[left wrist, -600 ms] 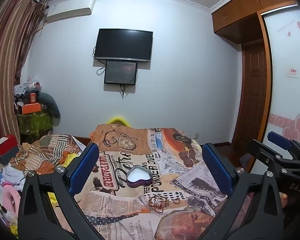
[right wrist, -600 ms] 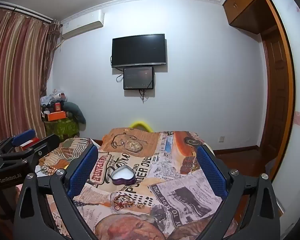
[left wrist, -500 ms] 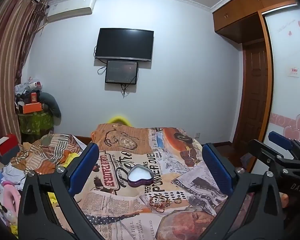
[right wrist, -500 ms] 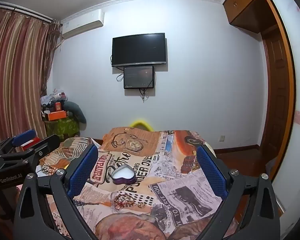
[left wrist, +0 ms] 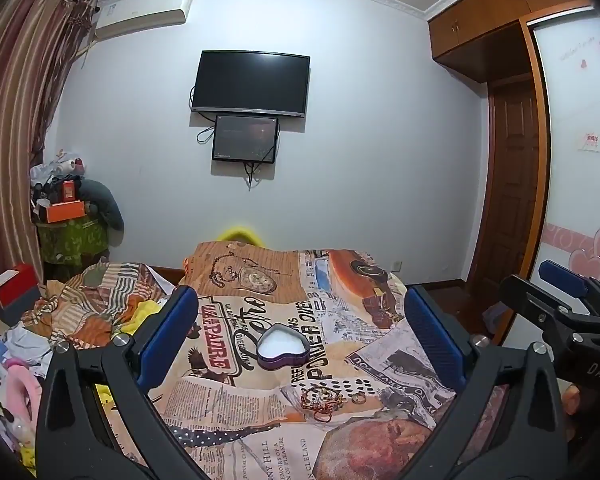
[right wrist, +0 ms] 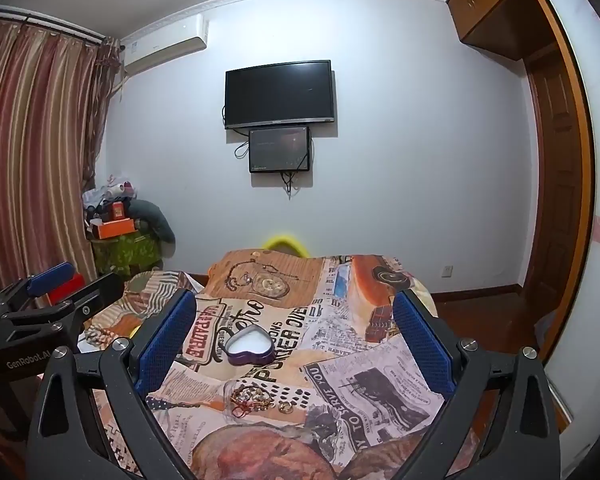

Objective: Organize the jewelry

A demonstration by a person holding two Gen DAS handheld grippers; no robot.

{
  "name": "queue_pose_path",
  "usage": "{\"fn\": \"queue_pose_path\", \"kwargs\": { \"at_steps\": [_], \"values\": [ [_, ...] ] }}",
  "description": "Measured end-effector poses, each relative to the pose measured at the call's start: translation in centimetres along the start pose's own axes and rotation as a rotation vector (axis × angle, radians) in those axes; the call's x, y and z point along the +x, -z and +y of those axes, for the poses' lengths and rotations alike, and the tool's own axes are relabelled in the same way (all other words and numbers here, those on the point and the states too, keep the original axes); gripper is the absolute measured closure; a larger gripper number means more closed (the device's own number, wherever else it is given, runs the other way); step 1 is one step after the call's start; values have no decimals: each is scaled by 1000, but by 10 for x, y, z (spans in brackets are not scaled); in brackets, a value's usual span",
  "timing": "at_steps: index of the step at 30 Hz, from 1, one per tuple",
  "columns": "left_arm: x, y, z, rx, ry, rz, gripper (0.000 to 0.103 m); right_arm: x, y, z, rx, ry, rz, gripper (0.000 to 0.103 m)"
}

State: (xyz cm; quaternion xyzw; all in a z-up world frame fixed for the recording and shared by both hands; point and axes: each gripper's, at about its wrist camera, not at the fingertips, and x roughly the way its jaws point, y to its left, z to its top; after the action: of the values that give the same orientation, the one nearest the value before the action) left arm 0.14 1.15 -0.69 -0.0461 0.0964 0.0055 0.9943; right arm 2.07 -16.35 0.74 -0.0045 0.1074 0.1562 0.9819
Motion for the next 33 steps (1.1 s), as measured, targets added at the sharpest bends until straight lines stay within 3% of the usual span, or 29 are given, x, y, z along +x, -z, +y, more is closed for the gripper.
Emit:
{"fn": "queue_pose_path", "kwargs": {
  "at_steps": [33],
  "values": [
    [4, 3, -1, -8, -5, 23, 0, 0, -2, -1, 2, -2, 7, 5]
  ]
}}
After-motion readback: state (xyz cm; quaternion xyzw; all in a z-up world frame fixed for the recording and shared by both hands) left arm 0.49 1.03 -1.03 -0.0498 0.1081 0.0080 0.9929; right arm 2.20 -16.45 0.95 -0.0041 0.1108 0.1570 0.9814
